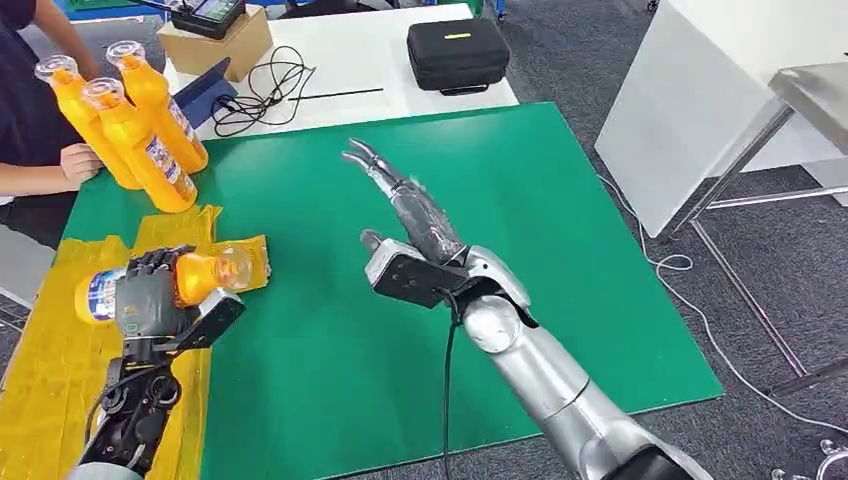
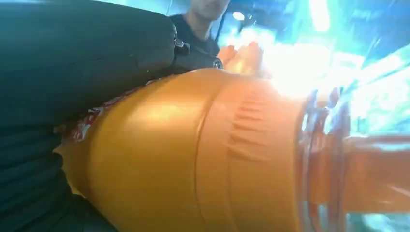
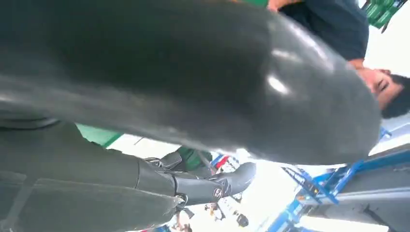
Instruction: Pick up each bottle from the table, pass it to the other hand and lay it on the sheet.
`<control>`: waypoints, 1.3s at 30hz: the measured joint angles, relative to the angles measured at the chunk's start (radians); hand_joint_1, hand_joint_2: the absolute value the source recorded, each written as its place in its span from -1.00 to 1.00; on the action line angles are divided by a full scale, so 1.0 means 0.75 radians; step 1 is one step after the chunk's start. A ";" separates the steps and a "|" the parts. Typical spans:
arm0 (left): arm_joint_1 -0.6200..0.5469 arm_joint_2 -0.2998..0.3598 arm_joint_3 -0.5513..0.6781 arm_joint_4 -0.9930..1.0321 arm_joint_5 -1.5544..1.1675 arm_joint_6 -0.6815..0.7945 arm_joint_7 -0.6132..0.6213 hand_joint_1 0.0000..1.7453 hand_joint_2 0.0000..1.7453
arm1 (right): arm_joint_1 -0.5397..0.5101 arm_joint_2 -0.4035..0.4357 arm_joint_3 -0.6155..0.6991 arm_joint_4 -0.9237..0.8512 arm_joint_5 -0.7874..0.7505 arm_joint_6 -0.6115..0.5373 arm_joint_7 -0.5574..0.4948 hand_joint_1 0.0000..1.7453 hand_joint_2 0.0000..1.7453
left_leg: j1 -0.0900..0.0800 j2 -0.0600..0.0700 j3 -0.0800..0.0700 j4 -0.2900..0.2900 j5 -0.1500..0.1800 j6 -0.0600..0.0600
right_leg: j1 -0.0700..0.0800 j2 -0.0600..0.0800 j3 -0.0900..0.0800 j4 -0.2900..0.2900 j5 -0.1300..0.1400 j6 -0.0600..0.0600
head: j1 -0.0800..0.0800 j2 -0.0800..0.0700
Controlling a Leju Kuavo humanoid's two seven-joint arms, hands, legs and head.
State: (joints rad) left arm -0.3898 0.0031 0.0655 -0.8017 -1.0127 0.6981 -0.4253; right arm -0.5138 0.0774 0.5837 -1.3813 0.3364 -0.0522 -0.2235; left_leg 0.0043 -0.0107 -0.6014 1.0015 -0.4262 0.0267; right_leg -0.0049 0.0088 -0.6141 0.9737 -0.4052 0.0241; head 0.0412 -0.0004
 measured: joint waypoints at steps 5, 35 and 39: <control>0.000 0.004 0.068 0.140 -0.111 0.003 0.040 -1.00 -1.00 | 0.005 -0.010 0.041 -0.008 -0.015 0.000 -0.001 -1.00 -1.00 | 0.000 -0.002 0.000 0.000 0.000 0.000 | 0.000 0.000 0.000 0.000 0.000 0.000 | -0.001 0.000; -0.029 -0.006 -0.009 0.226 0.668 -0.618 -0.226 -1.00 -1.00 | -0.022 -0.034 0.088 0.040 -0.085 0.015 -0.061 -1.00 -1.00 | 0.000 -0.017 0.006 -0.001 0.002 0.001 | -0.003 -0.014 0.011 0.000 -0.001 0.000 | -0.001 0.000; 0.064 0.031 -0.124 -0.066 0.983 -0.845 -0.120 -1.00 -1.00 | -0.033 -0.033 0.078 0.091 -0.101 0.011 -0.098 -1.00 -1.00 | 0.000 -0.014 0.005 -0.001 0.004 0.000 | -0.002 -0.013 0.008 0.000 0.000 0.000 | 0.000 0.000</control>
State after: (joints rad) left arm -0.3417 0.0260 -0.0272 -0.8508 -0.2758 0.0644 -0.5153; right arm -0.5382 0.0526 0.6424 -1.3130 0.2605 -0.0439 -0.2971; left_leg 0.0042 -0.0214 -0.5980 1.0011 -0.4233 0.0270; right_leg -0.0067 -0.0010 -0.6079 0.9736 -0.4050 0.0240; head 0.0412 -0.0004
